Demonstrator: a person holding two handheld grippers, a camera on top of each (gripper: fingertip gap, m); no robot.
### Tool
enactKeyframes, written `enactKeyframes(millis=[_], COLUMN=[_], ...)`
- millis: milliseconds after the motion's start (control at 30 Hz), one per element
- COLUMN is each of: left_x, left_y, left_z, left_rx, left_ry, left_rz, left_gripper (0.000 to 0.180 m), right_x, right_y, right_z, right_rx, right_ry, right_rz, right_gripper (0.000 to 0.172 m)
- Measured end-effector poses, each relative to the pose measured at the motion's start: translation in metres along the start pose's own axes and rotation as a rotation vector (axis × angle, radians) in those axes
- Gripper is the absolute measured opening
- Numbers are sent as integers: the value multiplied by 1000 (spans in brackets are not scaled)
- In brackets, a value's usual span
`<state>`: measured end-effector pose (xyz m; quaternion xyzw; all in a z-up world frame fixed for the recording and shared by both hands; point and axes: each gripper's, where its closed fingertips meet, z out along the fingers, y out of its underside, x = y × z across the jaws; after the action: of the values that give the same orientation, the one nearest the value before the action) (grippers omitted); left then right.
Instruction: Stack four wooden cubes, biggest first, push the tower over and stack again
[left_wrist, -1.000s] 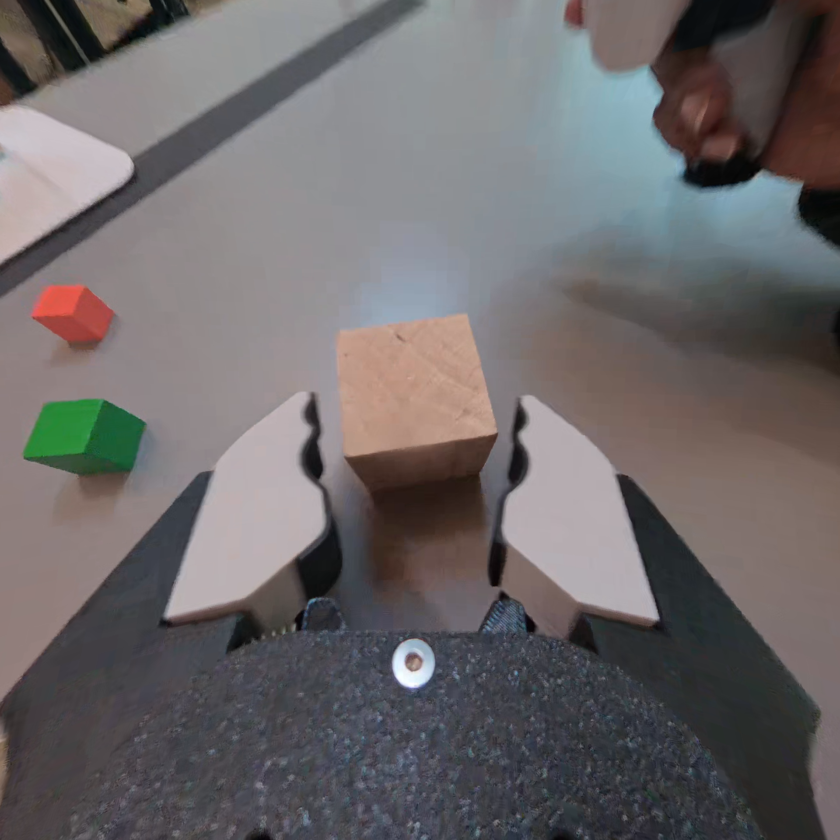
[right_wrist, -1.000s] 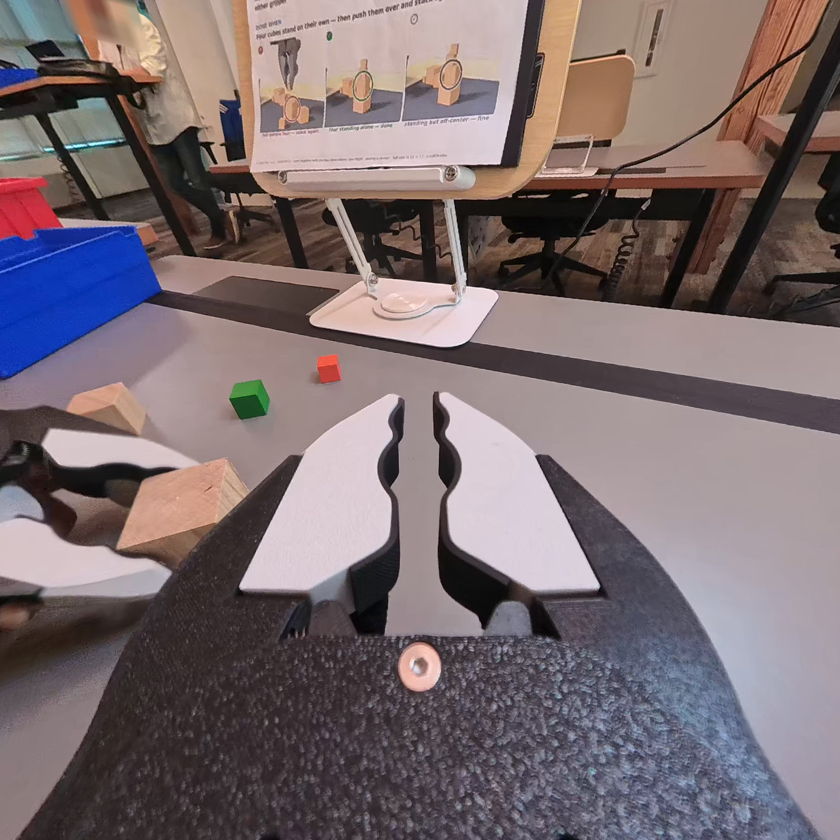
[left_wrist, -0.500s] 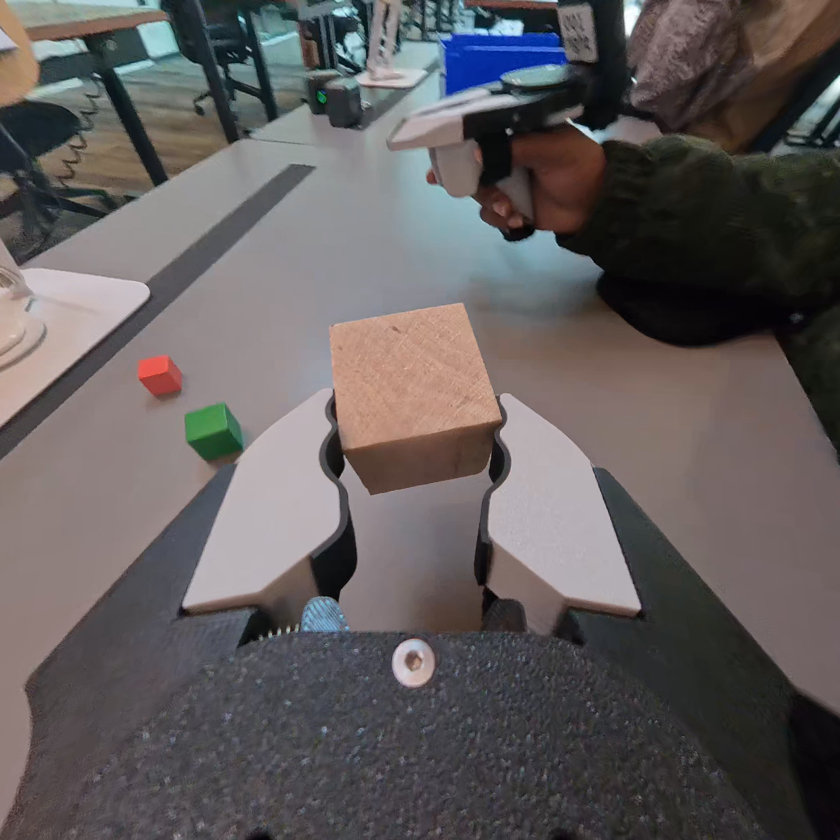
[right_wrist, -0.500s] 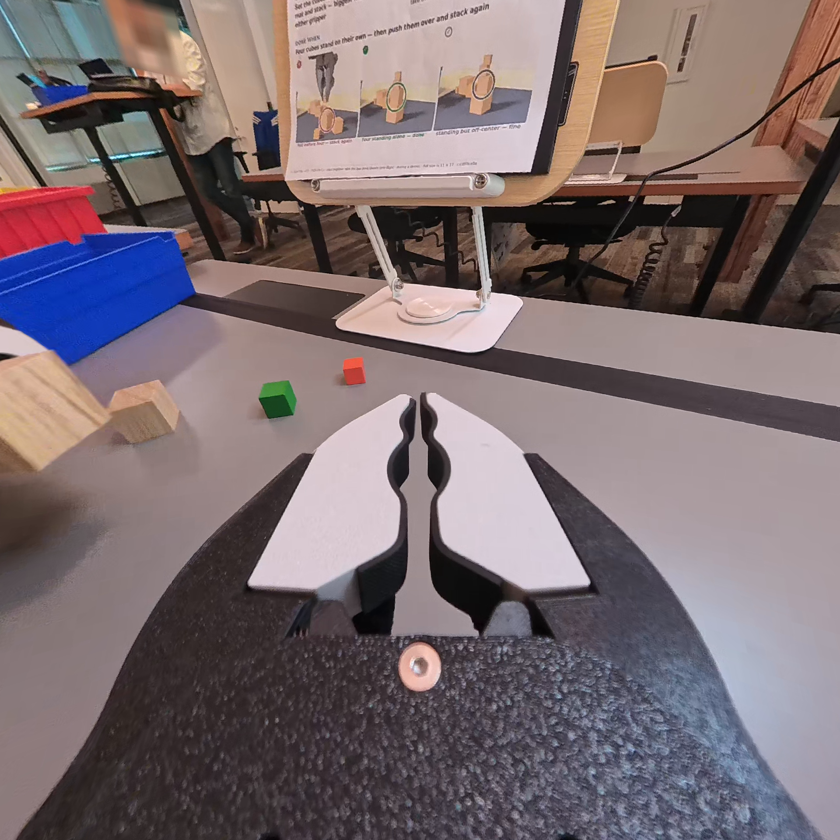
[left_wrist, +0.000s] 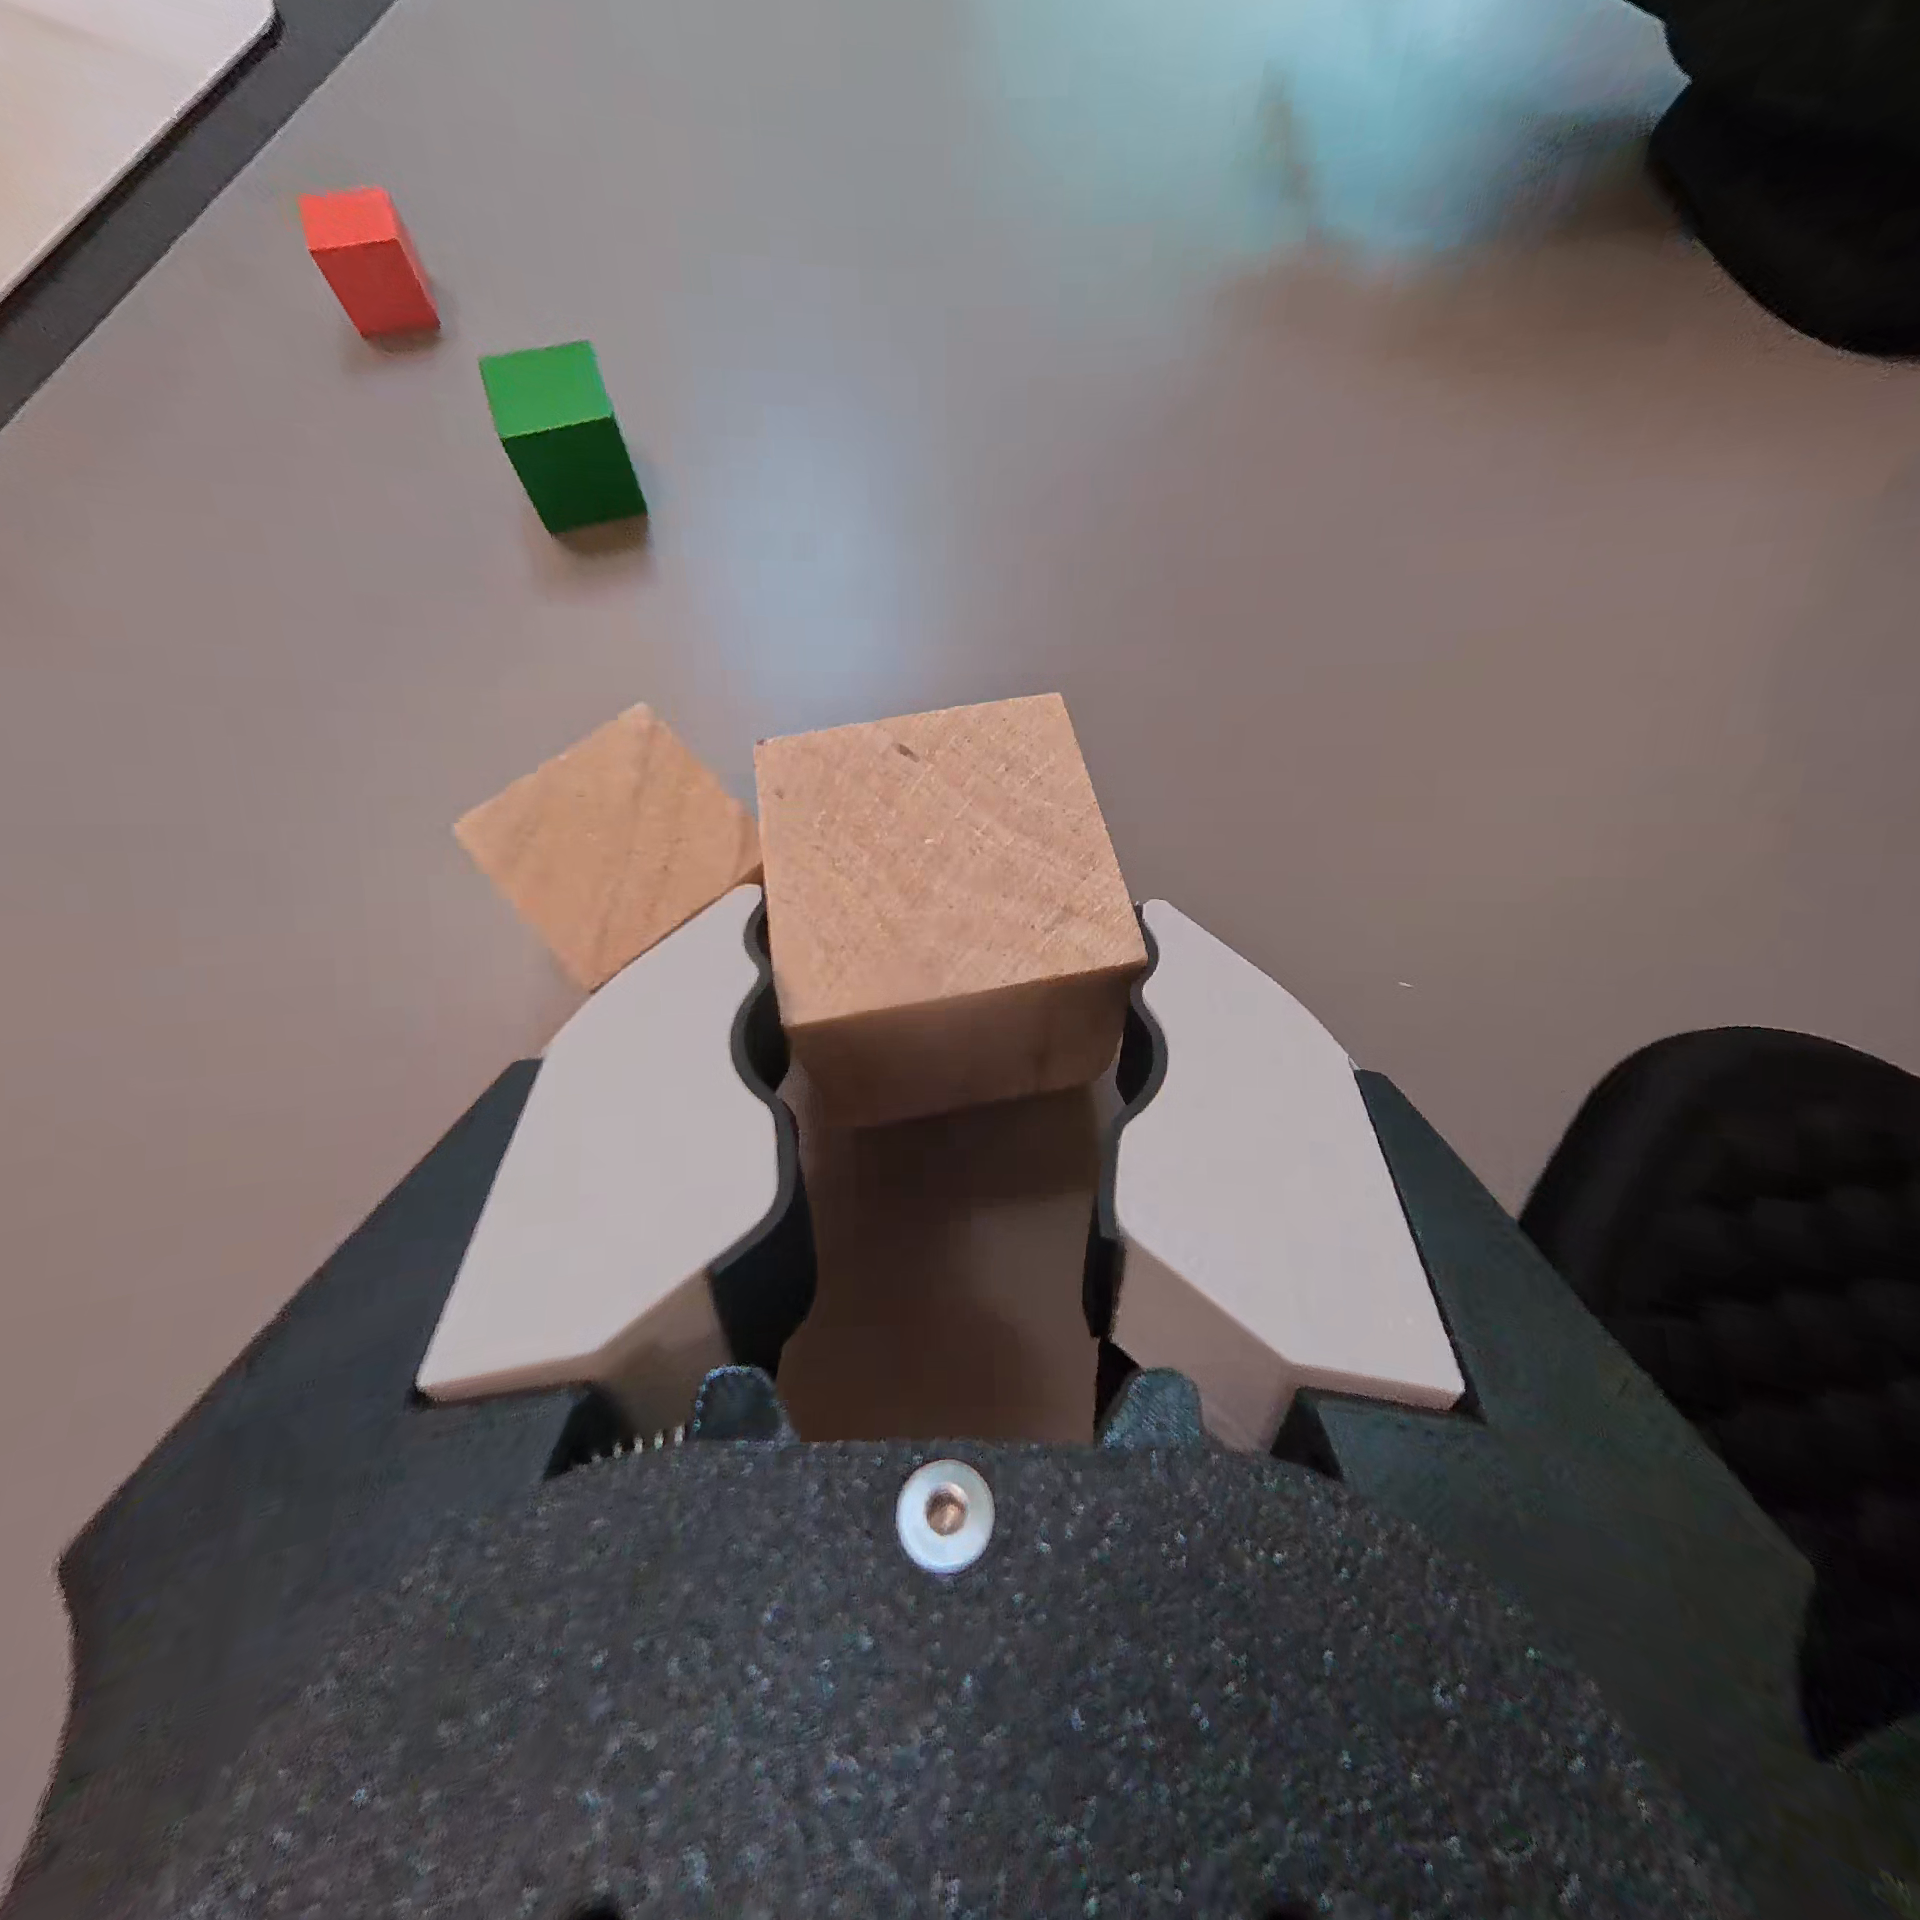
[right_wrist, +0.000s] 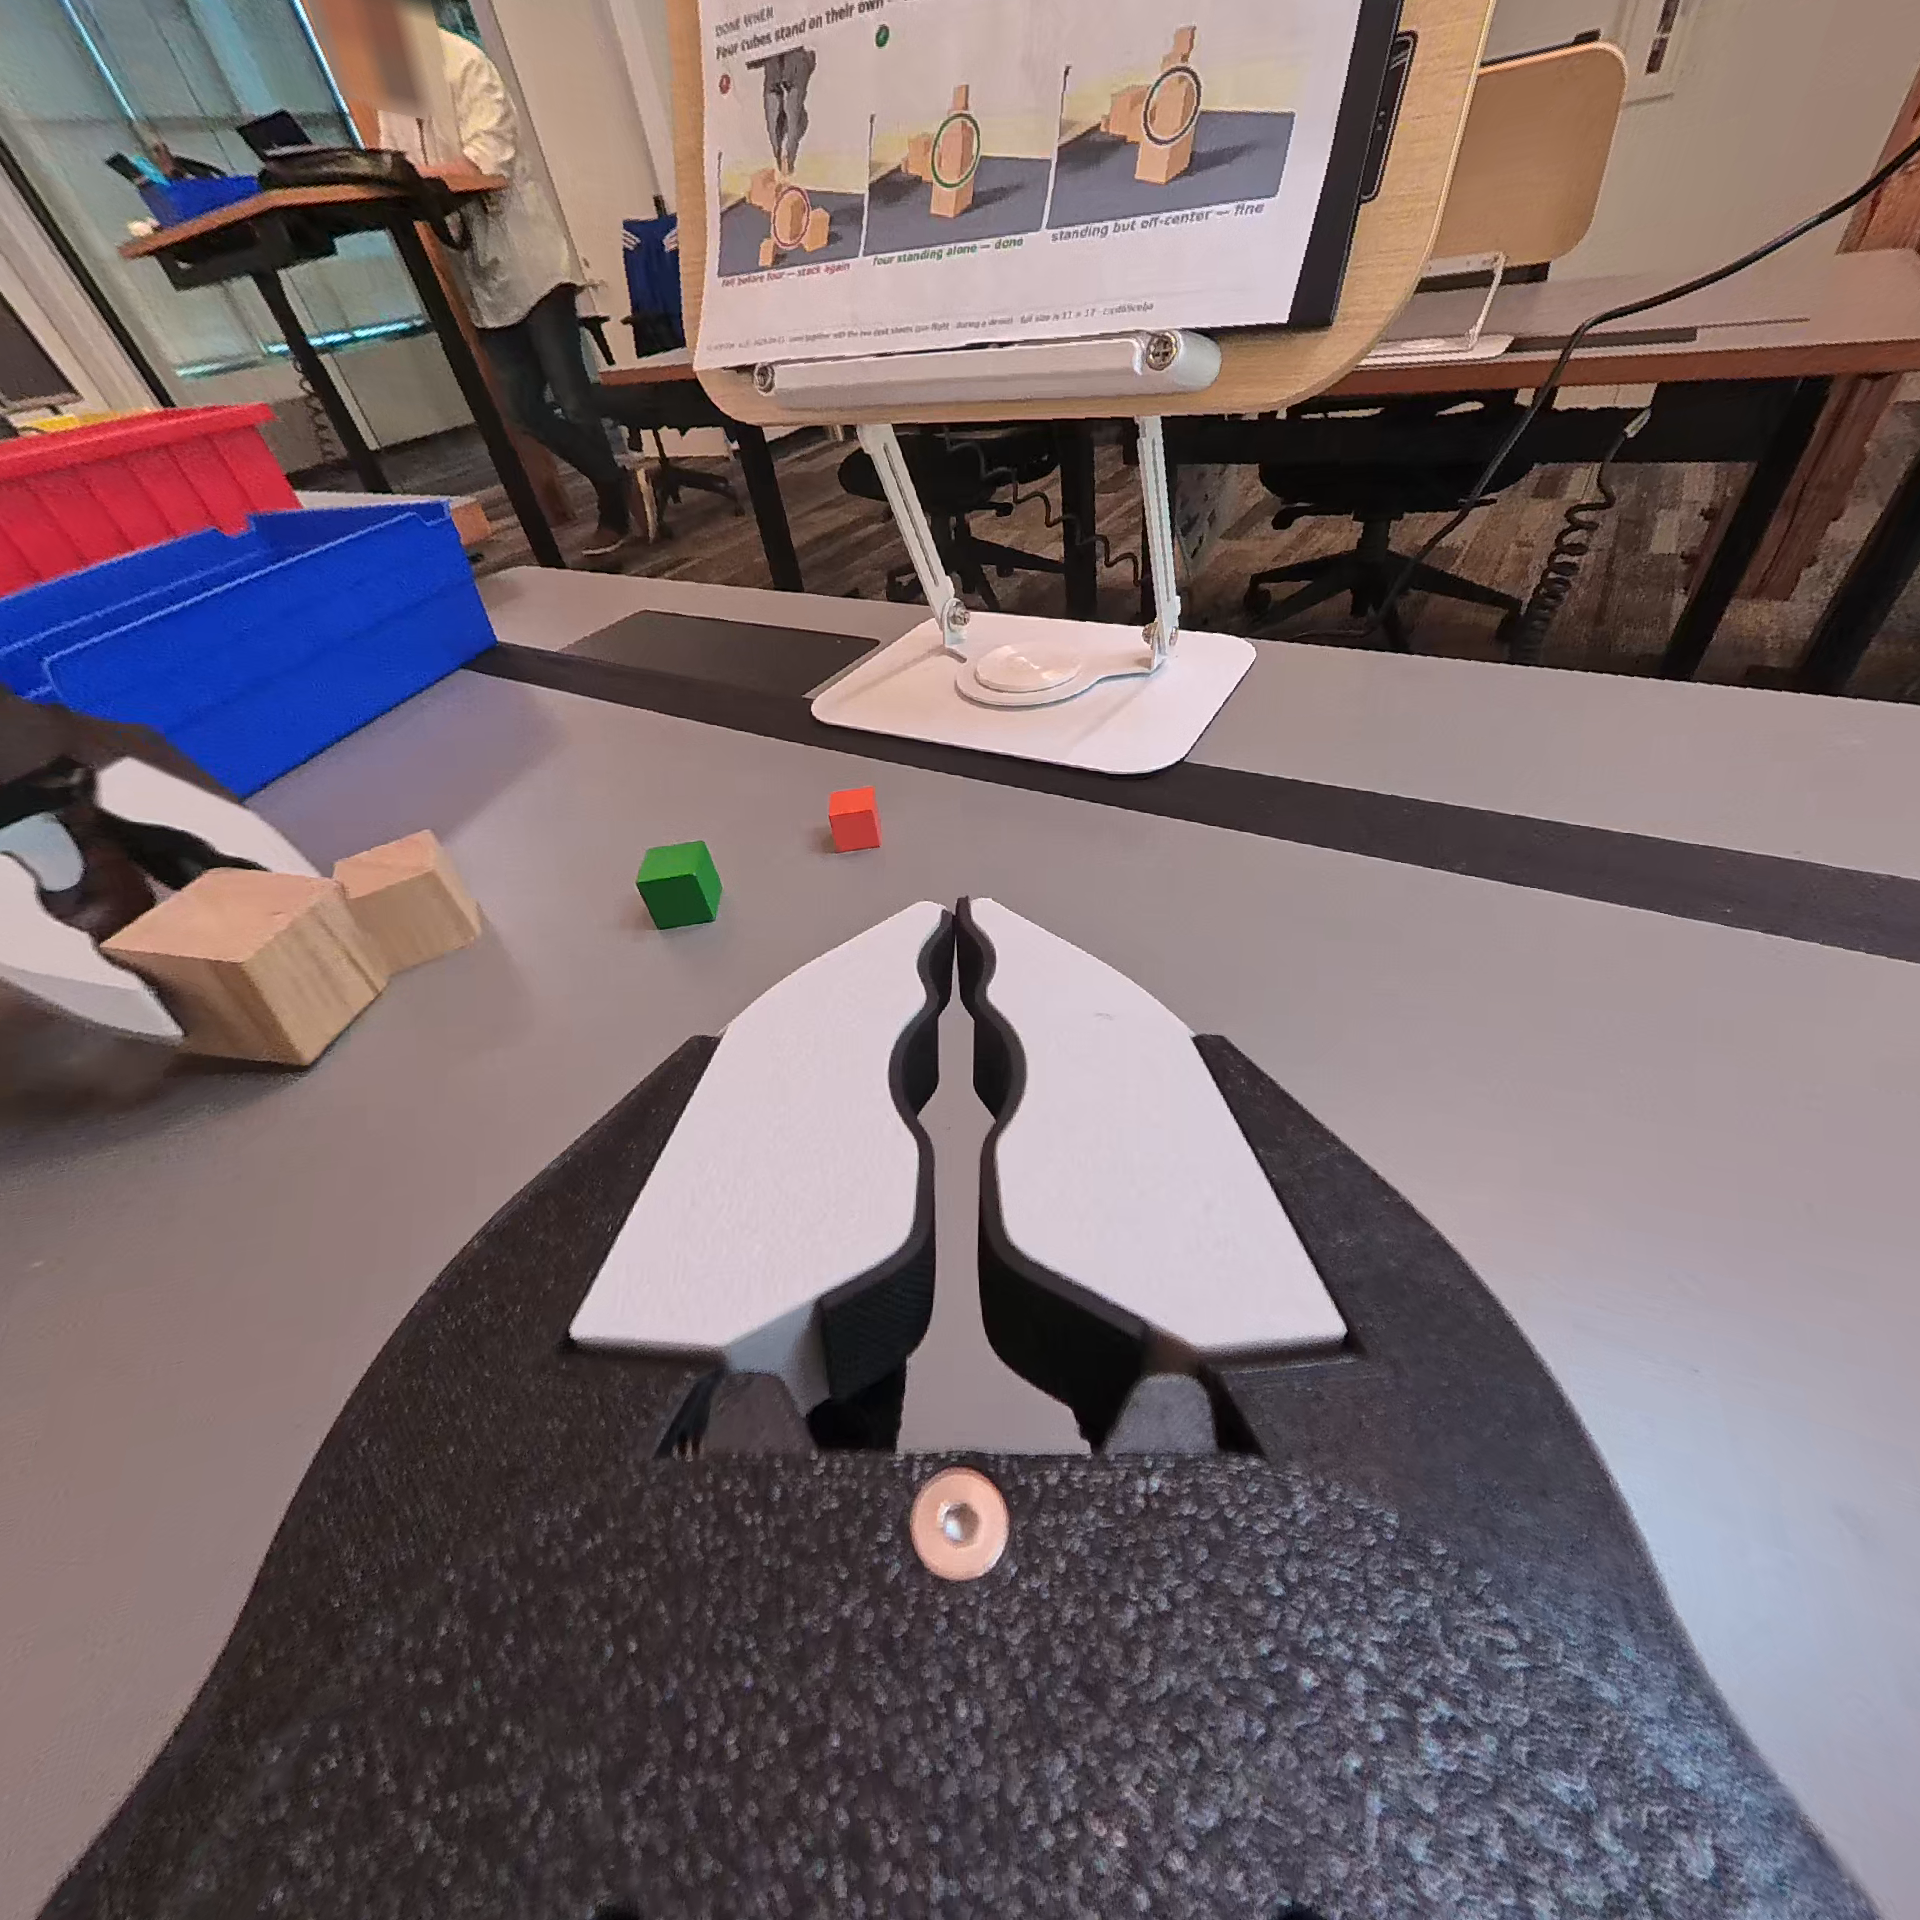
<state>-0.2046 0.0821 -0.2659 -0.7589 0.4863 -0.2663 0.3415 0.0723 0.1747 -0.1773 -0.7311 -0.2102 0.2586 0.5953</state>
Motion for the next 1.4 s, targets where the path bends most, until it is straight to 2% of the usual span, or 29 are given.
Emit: enactKeyframes(millis=[400, 567, 667, 767, 867, 1233, 1300, 1400], left_x=[-23, -31, -39, -47, -47, -47, -44, -44], left_y=[-16, -1, 6, 3, -2, -9, -14, -29], left_z=[24, 22, 19, 14, 8, -4, -12, -33], left_rx=[-37, -143, -169, -128, -82, -26, 39, 218], left_ry=[67, 12, -56, -133, -151, -192, -170, -136], left_rz=[114, 92, 59, 57, 59, 61, 39, -30], left_gripper=[63, 63, 72, 67, 56, 55, 55, 49], right_x=[4, 2, 0, -1, -1, -3, -3, -4], right_y=[-1, -5, -6, -7, -7, -7, -5, -3], right_z=[-1, -3, -4, -5, -4, -5, -4, -2], right_rx=[3, 17, 18, 21, 19, 19, 13, 3], right_ry=[-7, -14, -20, -22, -26, -30, -31, -36], right_rz=[13, 13, 8, 3, 6, 0, 1, 5], right_gripper=[0, 0, 0, 0, 0, 0, 0, 0])
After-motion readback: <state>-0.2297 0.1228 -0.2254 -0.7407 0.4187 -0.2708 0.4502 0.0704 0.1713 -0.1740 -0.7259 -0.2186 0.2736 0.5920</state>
